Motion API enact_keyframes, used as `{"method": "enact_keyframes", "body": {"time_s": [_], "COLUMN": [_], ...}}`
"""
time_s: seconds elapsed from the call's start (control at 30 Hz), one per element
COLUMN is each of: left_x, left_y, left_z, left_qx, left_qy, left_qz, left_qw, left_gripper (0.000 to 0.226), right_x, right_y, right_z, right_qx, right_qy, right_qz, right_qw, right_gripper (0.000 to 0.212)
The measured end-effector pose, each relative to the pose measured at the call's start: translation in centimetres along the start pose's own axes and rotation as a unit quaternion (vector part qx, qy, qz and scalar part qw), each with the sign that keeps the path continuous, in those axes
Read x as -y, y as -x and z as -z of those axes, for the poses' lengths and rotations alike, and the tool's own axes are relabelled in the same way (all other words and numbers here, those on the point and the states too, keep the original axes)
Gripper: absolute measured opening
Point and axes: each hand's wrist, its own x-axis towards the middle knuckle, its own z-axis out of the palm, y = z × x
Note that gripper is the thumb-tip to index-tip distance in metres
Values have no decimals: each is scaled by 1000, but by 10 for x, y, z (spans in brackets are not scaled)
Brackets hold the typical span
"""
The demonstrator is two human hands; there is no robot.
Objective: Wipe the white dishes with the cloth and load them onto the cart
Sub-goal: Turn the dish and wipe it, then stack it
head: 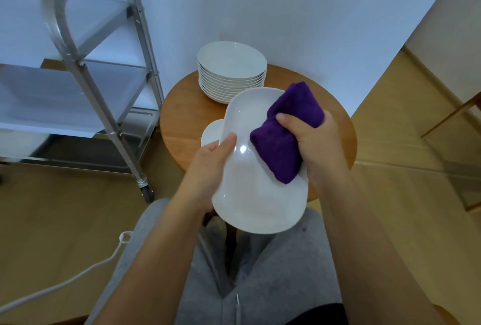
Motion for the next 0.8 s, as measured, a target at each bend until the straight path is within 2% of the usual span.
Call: {"method": "enact_keyframes", "body": {"time_s": [0.17, 0.33, 0.53, 0.7, 0.8], "left_x": [-1, 2, 10, 5, -4], "left_y": [-3, -9, -9, -9, -10], "left_z": [-5, -6, -5, -12, 5], "left_qx": [-25, -110, -181, -113, -42], "left_qy": [55, 123, 186, 172, 118], "left_qz": [-40, -49, -44, -81, -122], "left_qw": [997, 985, 965, 975, 985], "left_gripper": [21, 16, 15, 23, 28], "right_x": [1, -29, -55, -44, -26], "right_y": [-2, 23, 42, 37, 30], "right_z": [-2, -7, -9, 2, 30], "right_qx": [-8, 27, 5, 26, 102], "right_qy": [-7, -3, -57, -115, -173], "right_qz": [13, -59, -91, -155, -216], "right_qw": [1000, 998, 994, 981, 955], "right_gripper": [37, 35, 39, 41, 36]}}
